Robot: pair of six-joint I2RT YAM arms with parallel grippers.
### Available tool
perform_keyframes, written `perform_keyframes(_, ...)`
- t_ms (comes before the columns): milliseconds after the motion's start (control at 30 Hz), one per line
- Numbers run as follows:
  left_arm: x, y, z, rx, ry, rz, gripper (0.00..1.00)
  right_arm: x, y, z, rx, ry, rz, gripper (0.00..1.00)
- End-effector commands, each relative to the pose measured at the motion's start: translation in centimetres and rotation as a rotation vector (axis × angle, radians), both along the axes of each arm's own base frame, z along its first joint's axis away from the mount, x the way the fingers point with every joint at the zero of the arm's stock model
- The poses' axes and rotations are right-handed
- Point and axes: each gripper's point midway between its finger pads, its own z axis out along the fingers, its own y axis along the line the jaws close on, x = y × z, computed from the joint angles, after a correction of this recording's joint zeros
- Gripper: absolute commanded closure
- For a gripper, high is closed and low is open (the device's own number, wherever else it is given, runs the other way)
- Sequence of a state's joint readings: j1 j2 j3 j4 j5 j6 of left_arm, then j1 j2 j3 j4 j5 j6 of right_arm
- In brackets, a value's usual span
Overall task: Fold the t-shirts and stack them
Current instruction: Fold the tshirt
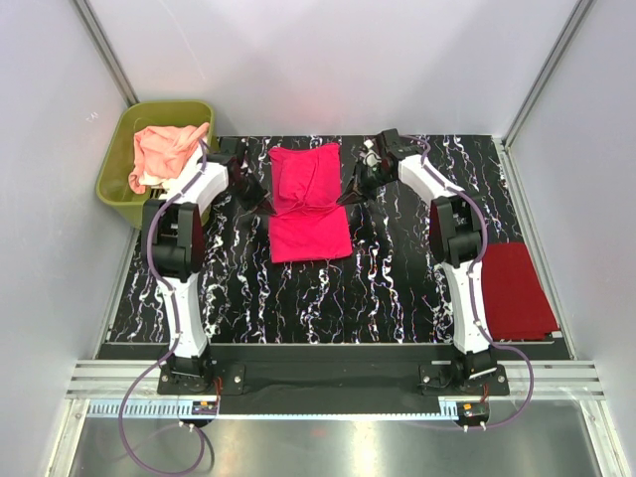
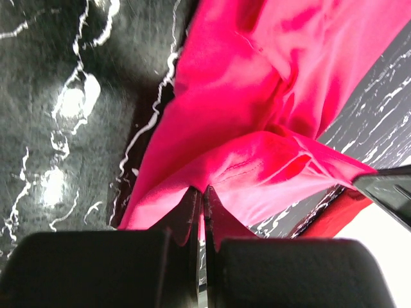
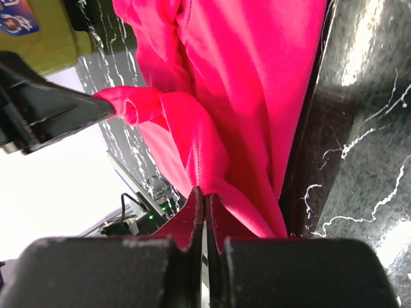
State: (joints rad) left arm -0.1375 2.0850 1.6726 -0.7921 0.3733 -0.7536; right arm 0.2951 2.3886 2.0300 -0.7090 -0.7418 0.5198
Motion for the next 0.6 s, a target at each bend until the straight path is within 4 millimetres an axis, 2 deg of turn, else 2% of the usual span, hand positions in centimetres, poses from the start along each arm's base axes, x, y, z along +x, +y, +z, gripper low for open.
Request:
perform_keyframes(0, 1.5, -0.3, 0.9, -0.037, -0.032, -0.002, 1.0, 0.8, 0.0, 1.4, 0.048, -0.004, 0.001, 1.0)
perform_keyframes(233, 2.3, 0.1, 0.0, -0.038, -0.02, 0.012, 1.0, 1.4, 0.2, 0.2, 0.065, 0.017, 0.0, 0.99)
perform_keyframes(567, 3.5, 0.2, -0.4, -0.043, -0.019, 0.011, 0.92, 2.4, 0.2, -0.7, 0.068, 0.029, -0.02, 0.95)
